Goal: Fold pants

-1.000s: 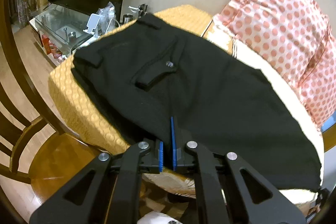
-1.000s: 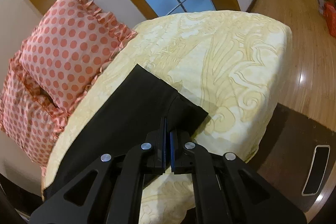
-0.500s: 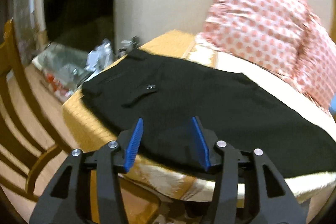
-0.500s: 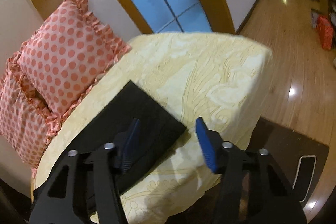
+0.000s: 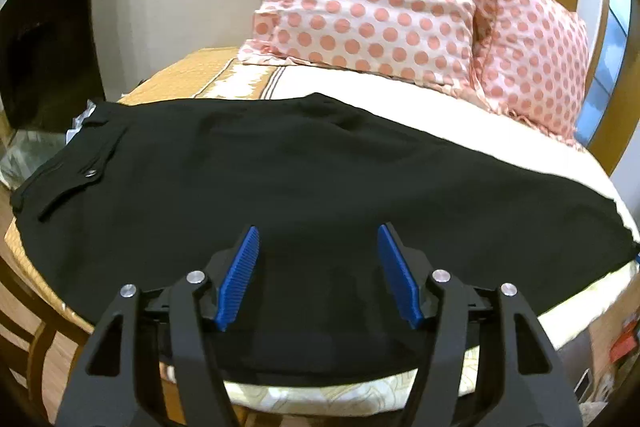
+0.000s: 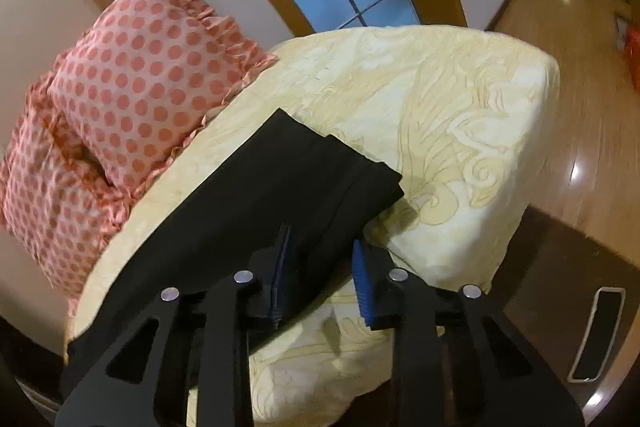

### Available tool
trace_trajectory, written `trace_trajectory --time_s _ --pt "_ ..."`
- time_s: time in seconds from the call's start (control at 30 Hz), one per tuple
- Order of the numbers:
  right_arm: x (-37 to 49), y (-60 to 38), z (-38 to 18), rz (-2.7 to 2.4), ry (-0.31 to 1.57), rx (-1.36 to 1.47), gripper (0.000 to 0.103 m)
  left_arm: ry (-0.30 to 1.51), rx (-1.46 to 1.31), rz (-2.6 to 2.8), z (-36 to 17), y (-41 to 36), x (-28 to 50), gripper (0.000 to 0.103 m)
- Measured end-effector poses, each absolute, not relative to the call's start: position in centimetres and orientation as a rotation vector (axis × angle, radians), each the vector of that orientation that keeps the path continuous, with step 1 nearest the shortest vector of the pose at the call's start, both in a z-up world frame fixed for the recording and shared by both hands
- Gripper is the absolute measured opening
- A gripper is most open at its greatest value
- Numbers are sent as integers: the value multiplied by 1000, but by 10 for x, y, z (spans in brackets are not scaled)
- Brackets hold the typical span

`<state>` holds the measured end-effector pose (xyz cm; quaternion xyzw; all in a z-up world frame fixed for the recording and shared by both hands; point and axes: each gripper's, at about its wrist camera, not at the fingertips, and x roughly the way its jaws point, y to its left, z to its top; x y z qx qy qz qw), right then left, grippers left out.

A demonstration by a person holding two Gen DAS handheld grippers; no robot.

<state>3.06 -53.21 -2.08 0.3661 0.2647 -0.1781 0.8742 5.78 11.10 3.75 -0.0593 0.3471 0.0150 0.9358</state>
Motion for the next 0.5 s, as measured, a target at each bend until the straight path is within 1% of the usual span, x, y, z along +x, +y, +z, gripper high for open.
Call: trace_trajectory --time_s 0.03,0.07,0.13,0.17,0.23,0.3,0.33,0.47,0.5 --pt "31 -533 -22 -381 546 769 20 711 -118 31 35 109 59 66" --pt "31 -535 -23 -386 538 776 18 713 -120 30 34 109 59 68" --pt "34 -537 -26 -383 525 790 10 724 -138 29 29 112 59 70" --pt "35 -536 -26 -381 522 792 8 732 -149 27 26 114 60 71" --pt "37 -533 -22 -380 509 785 7 739 -163 20 21 115 60 74" --pt "39 -528 -10 -363 471 771 6 732 -155 9 19 113 59 79" --pt "40 -526 -4 -351 456 764 6 731 -138 3 17 110 58 84" --pt "57 -494 41 -238 386 662 6 720 -86 -1 13 99 60 95" --pt "68 -476 57 -173 372 619 6 718 -83 0 13 98 60 96"
